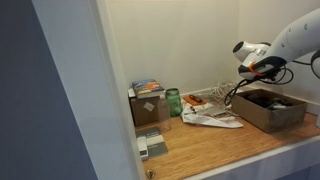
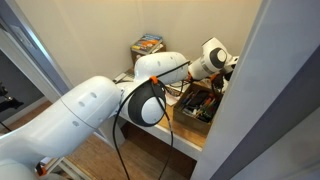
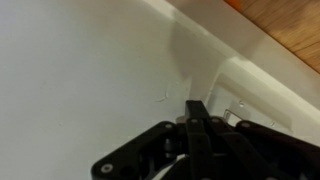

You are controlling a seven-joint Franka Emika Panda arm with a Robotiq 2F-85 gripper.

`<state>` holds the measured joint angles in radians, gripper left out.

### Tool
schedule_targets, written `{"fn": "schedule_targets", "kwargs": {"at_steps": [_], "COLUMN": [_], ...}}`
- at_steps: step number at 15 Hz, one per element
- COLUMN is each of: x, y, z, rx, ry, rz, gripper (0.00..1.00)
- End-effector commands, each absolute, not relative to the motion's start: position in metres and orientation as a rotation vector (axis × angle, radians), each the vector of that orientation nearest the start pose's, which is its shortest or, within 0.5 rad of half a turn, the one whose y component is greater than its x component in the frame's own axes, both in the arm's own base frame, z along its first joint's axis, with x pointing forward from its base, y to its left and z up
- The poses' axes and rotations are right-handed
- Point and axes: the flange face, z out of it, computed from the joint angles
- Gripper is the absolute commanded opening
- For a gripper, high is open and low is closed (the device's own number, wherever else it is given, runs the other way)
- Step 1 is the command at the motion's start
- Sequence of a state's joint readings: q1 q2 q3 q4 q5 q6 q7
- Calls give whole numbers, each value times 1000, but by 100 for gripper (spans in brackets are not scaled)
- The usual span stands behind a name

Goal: Flip the light switch on the right side of the wall

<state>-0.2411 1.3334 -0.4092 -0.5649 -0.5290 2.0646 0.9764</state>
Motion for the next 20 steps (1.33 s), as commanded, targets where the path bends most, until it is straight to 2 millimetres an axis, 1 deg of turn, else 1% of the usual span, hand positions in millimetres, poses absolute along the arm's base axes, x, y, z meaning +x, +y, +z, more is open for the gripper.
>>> {"fn": "schedule_targets", "kwargs": {"at_steps": [1,11,16,20], "x": [754,754,765,771], "y": [-344,-344,-325,-321], "z": [234,234,237,233], "rx": [1987,1987,2042,2069], "ry": [-1161,-1161,-1154,-1156], "rz": [503,503,543,604], "gripper": [1,0,0,0]}}
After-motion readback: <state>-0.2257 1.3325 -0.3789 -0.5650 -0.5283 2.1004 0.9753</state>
